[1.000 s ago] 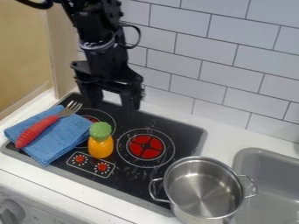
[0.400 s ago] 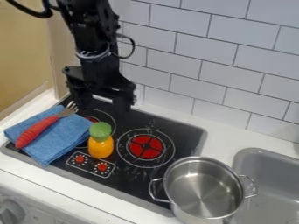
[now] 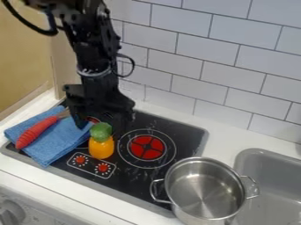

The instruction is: Grab the carrot and put it in the pot

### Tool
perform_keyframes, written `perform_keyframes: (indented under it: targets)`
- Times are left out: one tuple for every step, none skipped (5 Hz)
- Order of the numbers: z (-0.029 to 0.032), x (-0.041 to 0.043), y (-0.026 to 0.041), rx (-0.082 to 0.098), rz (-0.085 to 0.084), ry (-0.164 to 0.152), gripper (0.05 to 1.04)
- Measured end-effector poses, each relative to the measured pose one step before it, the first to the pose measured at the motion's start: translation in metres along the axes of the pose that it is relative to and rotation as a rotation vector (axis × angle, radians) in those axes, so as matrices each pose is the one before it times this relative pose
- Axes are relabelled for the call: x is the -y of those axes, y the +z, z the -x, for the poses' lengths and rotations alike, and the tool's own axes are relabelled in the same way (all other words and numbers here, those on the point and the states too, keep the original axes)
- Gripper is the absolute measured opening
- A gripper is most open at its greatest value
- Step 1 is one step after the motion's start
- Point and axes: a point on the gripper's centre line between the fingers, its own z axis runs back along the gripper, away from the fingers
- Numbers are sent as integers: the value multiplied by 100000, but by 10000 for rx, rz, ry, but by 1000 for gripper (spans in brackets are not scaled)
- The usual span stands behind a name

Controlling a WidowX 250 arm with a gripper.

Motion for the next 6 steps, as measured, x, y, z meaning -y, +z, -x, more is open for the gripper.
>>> perform_keyframes:
  targets:
    - [112, 50, -964, -230, -10, 130, 958]
    - [270, 15, -829, -261, -128, -13, 690]
    - [-217, 105, 36, 116, -185, -35, 591]
    - [-49, 56, 1, 31, 12, 58, 591]
    - [59, 109, -24, -18, 68, 36, 591]
    - [34, 568, 439, 144, 346, 108, 591]
